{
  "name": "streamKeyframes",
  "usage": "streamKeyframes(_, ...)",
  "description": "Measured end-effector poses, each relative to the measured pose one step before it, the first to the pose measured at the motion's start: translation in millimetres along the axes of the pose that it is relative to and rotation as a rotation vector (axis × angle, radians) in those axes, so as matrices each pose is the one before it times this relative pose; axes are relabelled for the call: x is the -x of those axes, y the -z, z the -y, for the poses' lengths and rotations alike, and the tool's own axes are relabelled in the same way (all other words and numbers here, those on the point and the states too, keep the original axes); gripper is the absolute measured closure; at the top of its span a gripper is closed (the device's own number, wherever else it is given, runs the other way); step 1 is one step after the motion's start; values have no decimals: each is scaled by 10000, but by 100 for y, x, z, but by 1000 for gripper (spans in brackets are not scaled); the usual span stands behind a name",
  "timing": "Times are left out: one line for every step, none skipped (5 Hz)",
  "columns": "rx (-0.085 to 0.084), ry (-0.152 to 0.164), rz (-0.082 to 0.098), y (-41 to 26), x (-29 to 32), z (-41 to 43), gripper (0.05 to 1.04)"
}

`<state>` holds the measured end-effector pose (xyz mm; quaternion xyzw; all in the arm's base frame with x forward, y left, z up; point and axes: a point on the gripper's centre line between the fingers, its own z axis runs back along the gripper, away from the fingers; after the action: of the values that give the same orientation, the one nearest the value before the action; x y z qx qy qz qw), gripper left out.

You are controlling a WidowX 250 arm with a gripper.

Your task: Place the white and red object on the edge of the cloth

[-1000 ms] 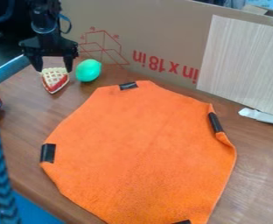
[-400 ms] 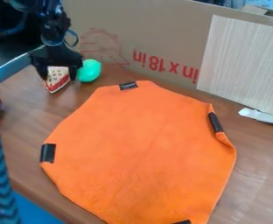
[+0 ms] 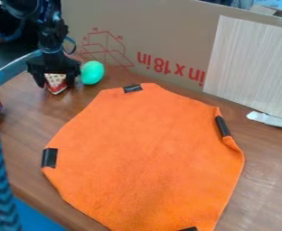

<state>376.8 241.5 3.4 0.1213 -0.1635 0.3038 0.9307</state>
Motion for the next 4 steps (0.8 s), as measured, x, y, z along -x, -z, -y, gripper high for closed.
streamKeyframes(7, -142, -74, -242, -640, -642, 137)
streamKeyframes(92, -110, -140, 164, -491, -201, 312)
streamKeyframes(-1, -23, -10, 4, -31, -184, 318)
streamKeyframes(67, 34, -52, 56, 138, 48, 318)
